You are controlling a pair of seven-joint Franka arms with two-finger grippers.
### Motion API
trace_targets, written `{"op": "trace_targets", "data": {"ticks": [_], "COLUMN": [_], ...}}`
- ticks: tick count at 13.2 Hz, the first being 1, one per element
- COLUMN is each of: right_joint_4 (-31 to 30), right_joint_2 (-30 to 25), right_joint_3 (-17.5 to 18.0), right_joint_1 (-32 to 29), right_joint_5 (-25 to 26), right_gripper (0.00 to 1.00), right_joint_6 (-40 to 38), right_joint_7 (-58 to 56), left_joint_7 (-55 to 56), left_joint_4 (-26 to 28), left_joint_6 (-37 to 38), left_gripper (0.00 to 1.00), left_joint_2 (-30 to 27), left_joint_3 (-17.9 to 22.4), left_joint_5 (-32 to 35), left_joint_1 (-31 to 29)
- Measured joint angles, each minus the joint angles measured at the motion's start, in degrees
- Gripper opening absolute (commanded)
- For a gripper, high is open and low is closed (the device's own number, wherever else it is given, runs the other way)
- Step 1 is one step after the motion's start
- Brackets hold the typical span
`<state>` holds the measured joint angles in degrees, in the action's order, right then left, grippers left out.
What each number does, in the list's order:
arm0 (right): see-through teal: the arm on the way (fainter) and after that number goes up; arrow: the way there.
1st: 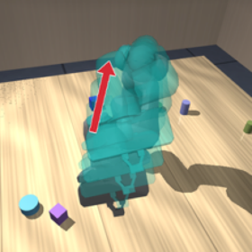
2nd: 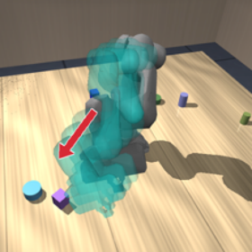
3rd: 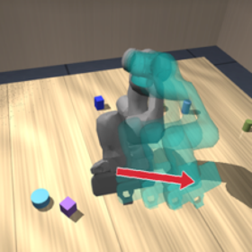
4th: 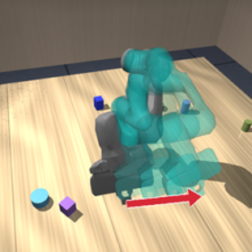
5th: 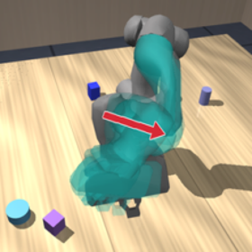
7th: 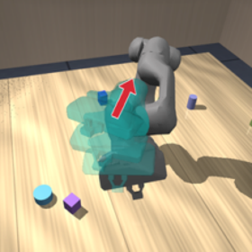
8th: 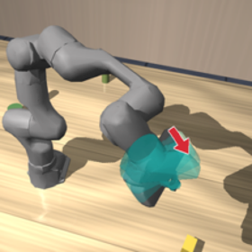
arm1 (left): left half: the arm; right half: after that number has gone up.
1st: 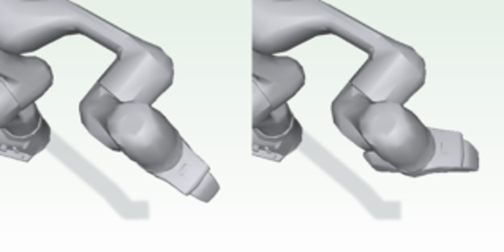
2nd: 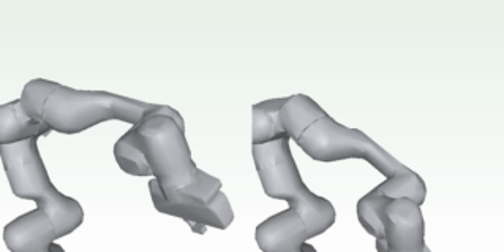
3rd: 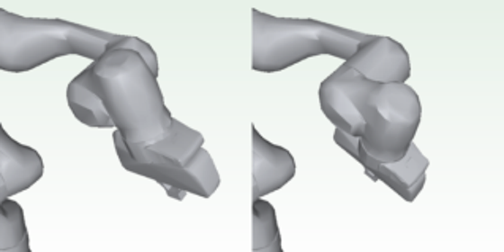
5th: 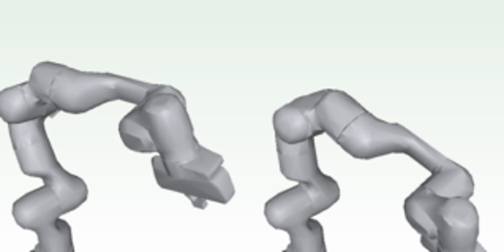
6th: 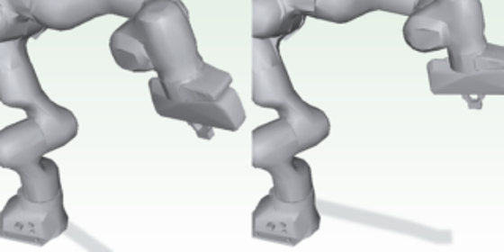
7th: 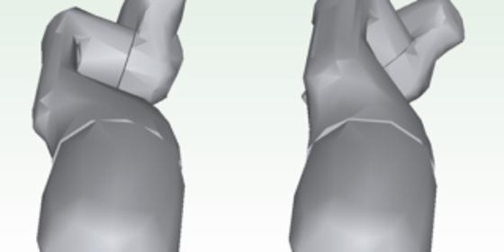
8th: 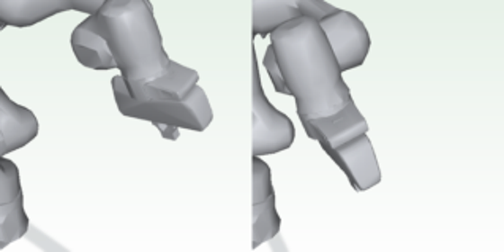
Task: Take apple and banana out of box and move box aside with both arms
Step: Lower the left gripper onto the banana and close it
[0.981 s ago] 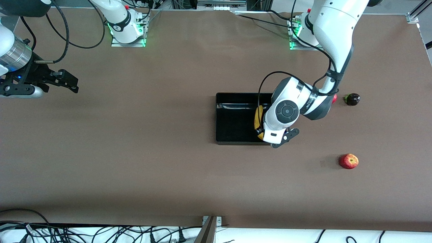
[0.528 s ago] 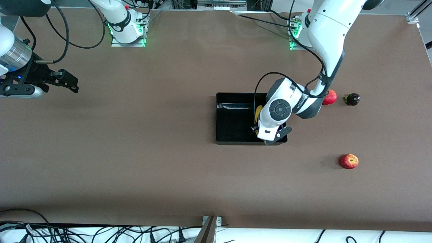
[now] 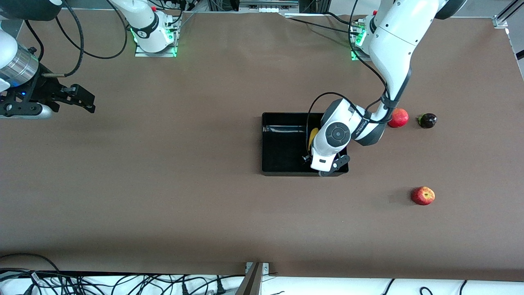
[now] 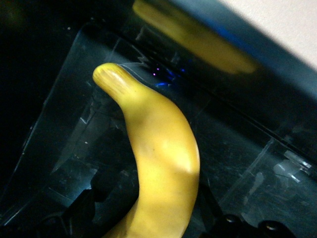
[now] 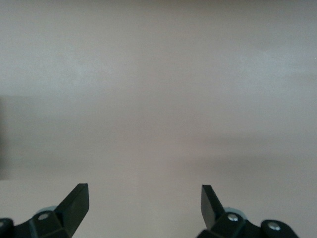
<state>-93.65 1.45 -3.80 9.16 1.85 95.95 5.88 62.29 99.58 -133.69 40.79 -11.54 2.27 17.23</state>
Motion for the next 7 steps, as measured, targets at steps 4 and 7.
{"op": "trace_targets", "data": {"ticks": [4,7], "right_joint_4": [0.0,0.0], "right_joint_2": [0.0,0.0], "right_joint_3": [0.0,0.0], "right_joint_1": [0.0,0.0], "right_joint_5": [0.0,0.0], "right_gripper": [1.0,1.0], "right_joint_6": [0.0,0.0], "right_joint_7": [0.0,0.0], "left_joint_7": [0.3,0.3], "left_joint_4": [-0.2,-0.3], "left_joint_6": [-0.3,1.8], "left_gripper": [0.0,0.0], "left_joint_2": [-0.5,-1.0], "left_joint_3": [-0.1,-0.1], "left_joint_5": [0.0,0.0], "left_joint_1": [0.0,0.0]}}
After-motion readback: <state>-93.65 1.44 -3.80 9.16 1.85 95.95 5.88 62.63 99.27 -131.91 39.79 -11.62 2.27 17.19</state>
